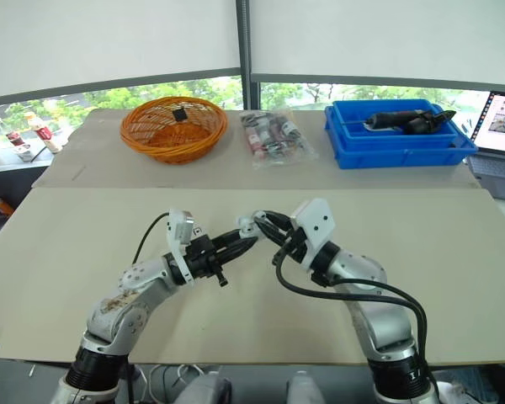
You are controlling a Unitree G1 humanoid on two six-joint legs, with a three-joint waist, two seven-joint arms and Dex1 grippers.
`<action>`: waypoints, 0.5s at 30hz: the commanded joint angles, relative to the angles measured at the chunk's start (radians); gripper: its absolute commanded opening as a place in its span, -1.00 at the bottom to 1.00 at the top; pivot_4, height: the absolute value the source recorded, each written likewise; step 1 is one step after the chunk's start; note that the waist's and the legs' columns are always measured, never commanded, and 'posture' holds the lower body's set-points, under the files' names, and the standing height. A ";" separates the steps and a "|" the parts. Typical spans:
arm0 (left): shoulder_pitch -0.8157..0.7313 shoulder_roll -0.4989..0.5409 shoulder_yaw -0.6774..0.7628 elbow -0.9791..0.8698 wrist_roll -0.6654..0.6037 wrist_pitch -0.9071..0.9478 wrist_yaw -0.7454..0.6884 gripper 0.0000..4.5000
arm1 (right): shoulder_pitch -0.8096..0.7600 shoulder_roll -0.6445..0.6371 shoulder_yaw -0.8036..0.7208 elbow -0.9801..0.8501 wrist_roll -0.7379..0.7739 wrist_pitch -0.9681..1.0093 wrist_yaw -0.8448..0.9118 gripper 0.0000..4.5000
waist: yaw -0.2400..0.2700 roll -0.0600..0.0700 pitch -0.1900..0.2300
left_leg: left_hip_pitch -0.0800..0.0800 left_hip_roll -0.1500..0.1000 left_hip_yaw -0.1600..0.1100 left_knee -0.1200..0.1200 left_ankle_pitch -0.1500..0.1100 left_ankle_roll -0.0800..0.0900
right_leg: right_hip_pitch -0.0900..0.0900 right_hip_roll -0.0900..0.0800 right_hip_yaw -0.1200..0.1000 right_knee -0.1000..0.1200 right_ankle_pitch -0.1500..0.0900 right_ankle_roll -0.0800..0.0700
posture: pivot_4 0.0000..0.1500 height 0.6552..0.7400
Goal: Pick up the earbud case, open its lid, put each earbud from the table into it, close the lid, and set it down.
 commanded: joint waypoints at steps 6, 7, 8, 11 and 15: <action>-0.013 0.006 0.006 -0.056 -0.016 -0.022 -0.019 -0.73 | 0.022 -0.053 0.049 -0.011 -0.069 -0.078 0.027 -0.85 | 0.000 0.000 0.000 | 0.000 0.000 0.000 0.000 0.000 0.000 | 0.000 0.000 0.000 0.000 0.000 0.000 | 1.00 1.00; -0.013 0.008 0.005 -0.057 -0.014 -0.024 -0.022 -0.73 | 0.025 -0.055 0.050 -0.016 -0.063 -0.073 0.031 -0.85 | 0.000 0.000 0.000 | 0.000 0.000 0.000 0.000 0.000 0.000 | 0.000 0.000 0.000 0.000 0.000 0.000 | 1.00 1.00; -0.013 0.009 0.004 -0.057 -0.012 -0.026 -0.023 -0.73 | 0.027 -0.056 0.051 -0.021 -0.058 -0.068 0.034 -0.85 | 0.000 0.000 0.000 | 0.000 0.000 0.000 0.000 0.000 0.000 | 0.000 0.000 0.000 0.000 0.000 0.000 | 1.00 1.00; -0.012 0.011 -0.002 -0.057 -0.004 -0.035 -0.027 -0.73 | 0.030 -0.067 0.050 -0.040 -0.043 -0.044 0.043 -0.25 | 0.000 0.000 0.000 | 0.000 0.000 0.000 0.000 0.000 0.000 | 0.000 0.000 0.000 0.000 0.000 0.000 | 1.00 1.00; -0.006 0.014 -0.011 -0.057 0.003 -0.041 -0.030 -0.73 | 0.024 -0.084 0.028 -0.075 -0.012 0.001 0.045 0.41 | 0.000 0.000 0.000 | 0.000 0.000 0.000 0.000 0.000 0.000 | 0.000 0.000 0.000 0.000 0.000 0.000 | 1.00 1.00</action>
